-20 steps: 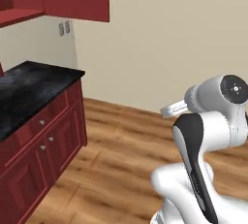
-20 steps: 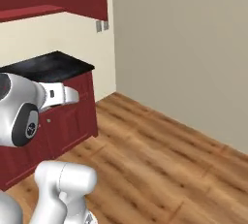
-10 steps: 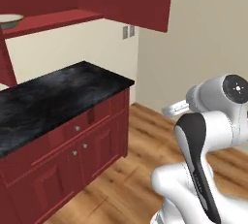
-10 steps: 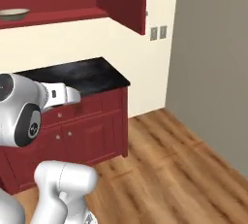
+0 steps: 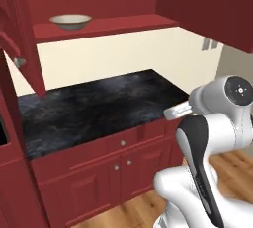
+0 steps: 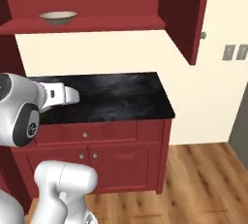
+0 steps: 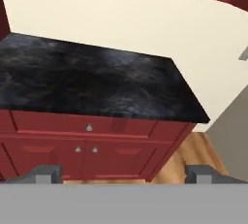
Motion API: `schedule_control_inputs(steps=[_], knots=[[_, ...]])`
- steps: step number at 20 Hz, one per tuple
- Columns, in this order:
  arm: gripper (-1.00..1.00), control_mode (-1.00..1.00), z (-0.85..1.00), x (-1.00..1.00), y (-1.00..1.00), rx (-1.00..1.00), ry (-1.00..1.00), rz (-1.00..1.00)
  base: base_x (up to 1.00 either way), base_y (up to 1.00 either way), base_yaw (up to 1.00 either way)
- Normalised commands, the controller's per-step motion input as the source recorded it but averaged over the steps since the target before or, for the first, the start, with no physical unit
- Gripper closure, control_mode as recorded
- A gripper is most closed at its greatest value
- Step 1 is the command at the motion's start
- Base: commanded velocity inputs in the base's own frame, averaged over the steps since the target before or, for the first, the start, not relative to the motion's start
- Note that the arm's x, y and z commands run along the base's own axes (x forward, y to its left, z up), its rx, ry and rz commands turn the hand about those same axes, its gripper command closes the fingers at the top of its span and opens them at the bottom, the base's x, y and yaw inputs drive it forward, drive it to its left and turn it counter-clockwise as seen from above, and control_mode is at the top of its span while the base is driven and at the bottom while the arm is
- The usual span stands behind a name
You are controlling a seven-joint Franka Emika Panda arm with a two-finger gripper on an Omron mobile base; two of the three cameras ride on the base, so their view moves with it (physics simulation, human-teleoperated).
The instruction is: Move the bowls from the cabinet to the plates on the dining table.
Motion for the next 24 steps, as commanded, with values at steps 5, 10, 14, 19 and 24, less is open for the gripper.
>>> schedule_control_inputs(steps=[5,10,14,19,24], knots=[[-1.0,1.0,0.0,0.0,0.0,0.0,0.0,0.0,0.7,-0.82,0.26],[-1.0,1.0,0.0,0.0,0.0,0.0,0.0,0.0,0.94,-0.54,0.13],[-1.0,1.0,0.0,0.0,0.0,0.0,0.0,0.0,0.33,0.85,0.24],[-1.0,1.0,0.0,0.0,0.0,0.0,0.0,0.0,0.17,0.75,0.16],[-1.0,1.0,0.0,0.0,0.0,0.0,0.0,0.0,0.62,-0.11,0.01]])
